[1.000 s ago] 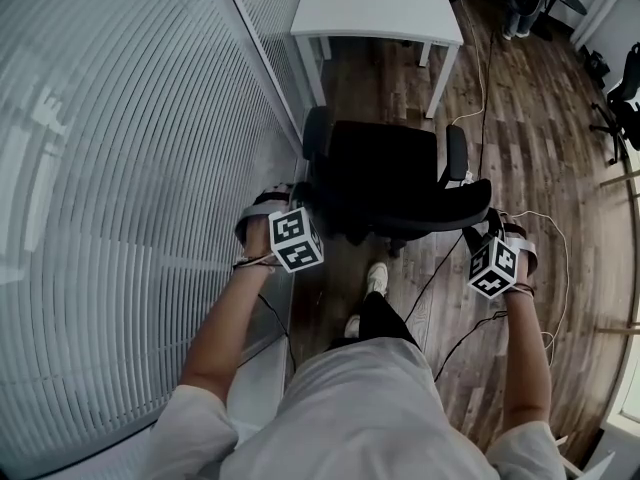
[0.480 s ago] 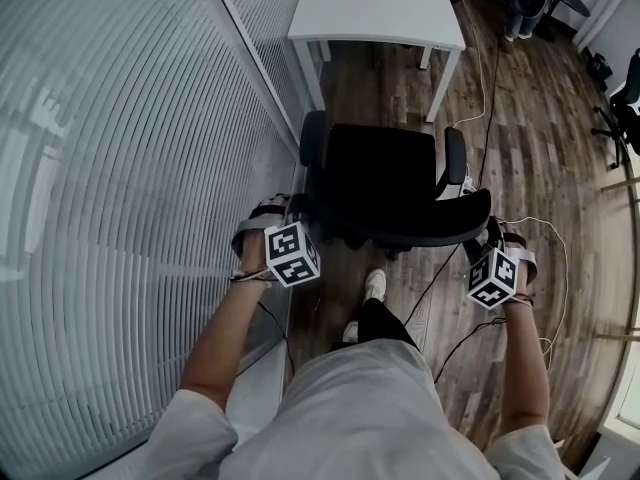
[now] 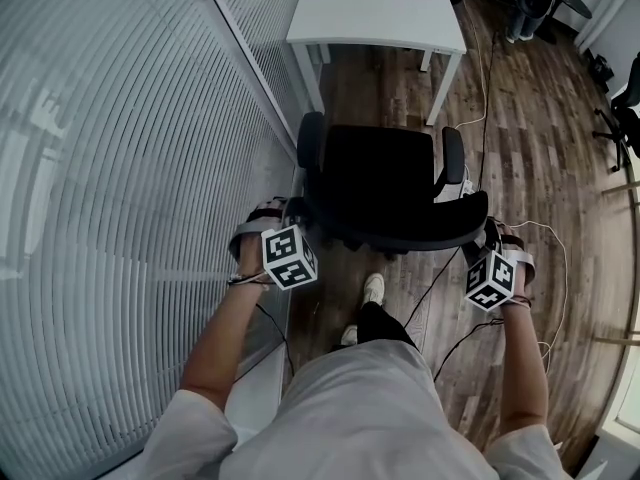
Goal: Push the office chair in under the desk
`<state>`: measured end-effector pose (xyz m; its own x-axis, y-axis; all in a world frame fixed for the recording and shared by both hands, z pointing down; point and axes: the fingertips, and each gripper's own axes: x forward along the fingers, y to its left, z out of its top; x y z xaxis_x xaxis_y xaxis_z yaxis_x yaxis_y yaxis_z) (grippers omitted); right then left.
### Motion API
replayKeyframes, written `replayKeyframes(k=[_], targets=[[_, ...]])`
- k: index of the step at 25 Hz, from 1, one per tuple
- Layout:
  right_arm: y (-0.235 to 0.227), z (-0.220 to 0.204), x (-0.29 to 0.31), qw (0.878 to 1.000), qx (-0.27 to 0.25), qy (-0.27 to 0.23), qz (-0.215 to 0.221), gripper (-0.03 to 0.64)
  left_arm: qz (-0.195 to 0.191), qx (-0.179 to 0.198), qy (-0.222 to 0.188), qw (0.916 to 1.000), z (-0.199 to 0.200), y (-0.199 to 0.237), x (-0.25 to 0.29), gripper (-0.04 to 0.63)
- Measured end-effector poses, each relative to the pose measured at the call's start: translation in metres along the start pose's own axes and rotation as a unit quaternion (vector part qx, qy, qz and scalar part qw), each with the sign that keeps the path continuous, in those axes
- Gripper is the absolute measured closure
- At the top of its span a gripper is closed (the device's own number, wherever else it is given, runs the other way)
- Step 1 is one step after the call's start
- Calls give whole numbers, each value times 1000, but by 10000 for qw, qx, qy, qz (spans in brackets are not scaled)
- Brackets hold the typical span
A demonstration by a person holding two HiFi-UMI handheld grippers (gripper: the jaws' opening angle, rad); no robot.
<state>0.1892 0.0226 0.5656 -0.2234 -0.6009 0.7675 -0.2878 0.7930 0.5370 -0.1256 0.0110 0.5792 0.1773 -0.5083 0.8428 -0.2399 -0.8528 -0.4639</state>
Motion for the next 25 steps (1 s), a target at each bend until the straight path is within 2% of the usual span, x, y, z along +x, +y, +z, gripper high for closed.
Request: replayKeyframes(k=[25], targets=[[-72,-1,55,9997,-97,-196,52,451,13,-261,279,9993,17,66,50,434]])
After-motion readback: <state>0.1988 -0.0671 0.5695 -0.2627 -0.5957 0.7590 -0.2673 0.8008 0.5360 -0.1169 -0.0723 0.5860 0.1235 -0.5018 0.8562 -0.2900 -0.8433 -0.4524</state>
